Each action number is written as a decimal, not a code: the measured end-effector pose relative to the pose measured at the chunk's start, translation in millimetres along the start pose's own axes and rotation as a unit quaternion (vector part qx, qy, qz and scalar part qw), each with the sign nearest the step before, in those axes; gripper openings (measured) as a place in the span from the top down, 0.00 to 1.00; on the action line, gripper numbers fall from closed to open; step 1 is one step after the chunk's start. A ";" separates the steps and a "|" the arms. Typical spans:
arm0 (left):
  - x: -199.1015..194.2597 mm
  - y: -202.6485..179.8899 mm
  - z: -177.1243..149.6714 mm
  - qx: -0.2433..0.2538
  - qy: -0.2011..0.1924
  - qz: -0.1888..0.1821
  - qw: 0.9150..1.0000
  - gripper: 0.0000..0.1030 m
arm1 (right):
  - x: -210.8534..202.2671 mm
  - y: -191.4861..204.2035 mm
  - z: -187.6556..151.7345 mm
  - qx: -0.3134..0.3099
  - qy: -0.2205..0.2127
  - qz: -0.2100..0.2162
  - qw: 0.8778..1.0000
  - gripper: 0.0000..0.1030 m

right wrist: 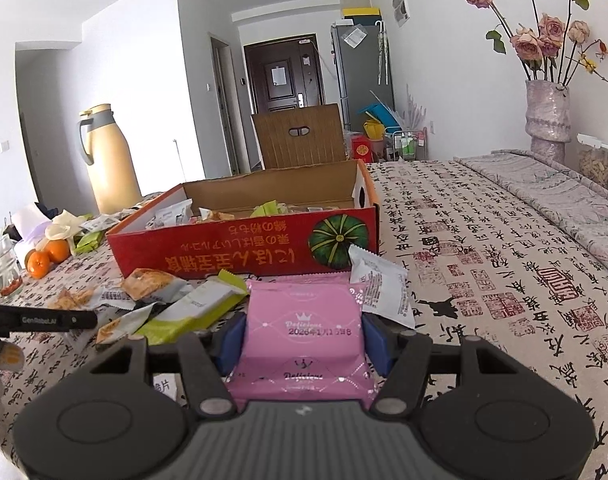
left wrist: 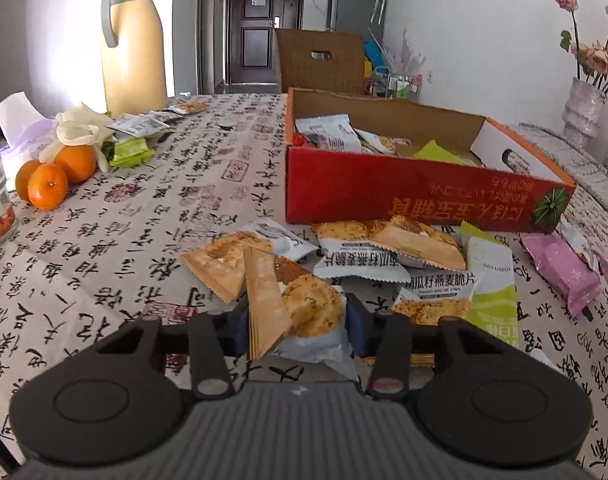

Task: Organize snacks
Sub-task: 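Grasp a cracker packet with the left gripper while the right gripper holds the pink pack, then carry both packs into the box and open both grippers, then withdraw both grippers from the box toward the remaining snacks, then grasp a pink wafer pack with the right gripper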

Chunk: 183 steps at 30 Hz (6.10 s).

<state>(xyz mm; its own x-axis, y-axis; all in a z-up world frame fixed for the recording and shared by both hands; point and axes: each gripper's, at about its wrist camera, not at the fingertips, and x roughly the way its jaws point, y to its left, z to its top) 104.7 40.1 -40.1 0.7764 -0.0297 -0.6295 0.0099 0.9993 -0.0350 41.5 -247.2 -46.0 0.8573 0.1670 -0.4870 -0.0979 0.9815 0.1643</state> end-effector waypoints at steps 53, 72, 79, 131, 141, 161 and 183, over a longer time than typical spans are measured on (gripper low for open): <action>97.4 -60.4 140.8 -0.027 -0.079 -0.001 0.996 0.55 | 168.1 9.7 120.1 -0.023 -0.029 -0.004 0.999 0.41; 82.0 -47.5 133.3 -0.061 -0.135 0.001 0.989 0.00 | 162.4 2.3 118.1 -0.010 -0.038 -0.008 0.999 0.00; 74.1 -50.0 135.2 -0.062 -0.142 -0.002 0.988 0.00 | 155.4 2.9 122.9 -0.010 -0.045 -0.006 0.999 0.00; -8.7 -16.4 5.1 -0.037 -0.045 -0.009 0.998 0.00 | 45.8 -4.5 30.3 -0.042 0.037 -0.007 0.998 0.29; -7.6 -15.2 4.2 -0.042 -0.044 -0.013 0.998 0.00 | 72.2 7.4 33.7 -0.063 0.065 0.021 0.996 0.44; -4.0 -15.6 1.5 -0.045 -0.035 -0.016 0.998 0.00 | 102.8 1.0 23.5 -0.064 0.102 -0.017 0.993 0.37; -1.7 17.0 40.4 0.011 -0.035 0.009 0.999 0.00 | 58.4 -3.4 27.6 -0.047 0.035 -0.025 0.998 0.41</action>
<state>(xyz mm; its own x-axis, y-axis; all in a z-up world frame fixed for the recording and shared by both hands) 129.0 57.9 -8.2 0.8188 -0.0117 -0.5740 0.0094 0.9999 -0.0070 105.9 -243.4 -51.3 0.8252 0.1212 -0.5517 -0.1059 0.9926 0.0597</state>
